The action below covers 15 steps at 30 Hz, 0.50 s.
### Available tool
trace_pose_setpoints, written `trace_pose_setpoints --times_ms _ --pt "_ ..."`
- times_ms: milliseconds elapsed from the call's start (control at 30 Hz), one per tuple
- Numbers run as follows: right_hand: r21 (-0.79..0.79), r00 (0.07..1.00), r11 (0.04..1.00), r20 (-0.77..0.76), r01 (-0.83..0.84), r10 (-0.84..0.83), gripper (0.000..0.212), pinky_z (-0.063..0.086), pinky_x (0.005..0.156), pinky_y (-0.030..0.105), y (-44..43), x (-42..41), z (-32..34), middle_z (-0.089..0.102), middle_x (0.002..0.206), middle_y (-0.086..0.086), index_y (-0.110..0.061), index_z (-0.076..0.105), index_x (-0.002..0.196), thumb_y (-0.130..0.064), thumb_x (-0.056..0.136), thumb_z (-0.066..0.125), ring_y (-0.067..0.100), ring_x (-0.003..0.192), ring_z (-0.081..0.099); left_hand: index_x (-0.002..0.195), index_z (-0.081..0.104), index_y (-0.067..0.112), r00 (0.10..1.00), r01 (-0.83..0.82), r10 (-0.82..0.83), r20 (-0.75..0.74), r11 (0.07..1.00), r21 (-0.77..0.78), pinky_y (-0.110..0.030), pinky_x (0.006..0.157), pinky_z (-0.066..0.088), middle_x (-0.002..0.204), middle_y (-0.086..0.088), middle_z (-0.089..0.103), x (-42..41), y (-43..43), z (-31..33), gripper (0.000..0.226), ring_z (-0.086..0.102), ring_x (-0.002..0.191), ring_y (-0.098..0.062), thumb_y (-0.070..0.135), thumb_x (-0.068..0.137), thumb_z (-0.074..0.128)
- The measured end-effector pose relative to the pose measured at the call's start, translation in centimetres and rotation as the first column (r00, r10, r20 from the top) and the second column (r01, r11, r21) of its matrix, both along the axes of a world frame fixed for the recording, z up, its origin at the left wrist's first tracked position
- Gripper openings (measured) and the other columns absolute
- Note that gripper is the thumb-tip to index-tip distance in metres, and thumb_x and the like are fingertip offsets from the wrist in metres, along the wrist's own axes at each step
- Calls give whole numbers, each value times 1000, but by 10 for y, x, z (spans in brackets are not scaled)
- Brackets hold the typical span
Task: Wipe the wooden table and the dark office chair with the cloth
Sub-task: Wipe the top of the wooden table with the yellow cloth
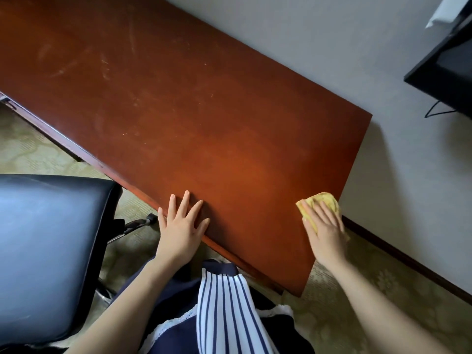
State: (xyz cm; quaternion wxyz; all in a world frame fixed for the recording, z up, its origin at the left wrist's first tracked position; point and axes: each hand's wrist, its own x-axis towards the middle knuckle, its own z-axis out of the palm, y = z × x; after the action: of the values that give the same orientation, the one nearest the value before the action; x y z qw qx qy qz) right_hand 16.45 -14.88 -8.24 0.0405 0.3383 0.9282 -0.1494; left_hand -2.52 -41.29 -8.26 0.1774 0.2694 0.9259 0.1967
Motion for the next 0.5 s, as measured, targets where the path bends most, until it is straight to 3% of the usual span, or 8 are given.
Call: trace_pose_setpoints --times_ms 133,267,500 --pt "21 978 980 63 197 -198 47 -1 119 45 11 -35 3 22 157 -6 -39 24 148 -44 101 27 16 147 9 149 24 28 996 86 -86 4 996 -19 -48 115 -6 160 3 -1 -6 -24 -1 56 -11 146 -22 44 98 38" --pt "41 923 932 128 360 -362 49 -8 116 49 -10 -71 3 10 160 -6 -43 17 149 -49 101 20 18 148 0 149 25 27 999 43 -43 25 999 17 -47 115 -5 160 1 1 -18 -48 3 57 -10 146 -23 45 97 39" --pt "49 963 975 154 216 -221 50 -7 115 48 -100 -141 -3 6 161 -10 -49 8 148 -52 100 19 17 147 -1 150 18 29 996 1 2 88 999 -34 -43 114 -9 160 2 -2 -62 -100 0 59 -10 146 -24 46 97 37"
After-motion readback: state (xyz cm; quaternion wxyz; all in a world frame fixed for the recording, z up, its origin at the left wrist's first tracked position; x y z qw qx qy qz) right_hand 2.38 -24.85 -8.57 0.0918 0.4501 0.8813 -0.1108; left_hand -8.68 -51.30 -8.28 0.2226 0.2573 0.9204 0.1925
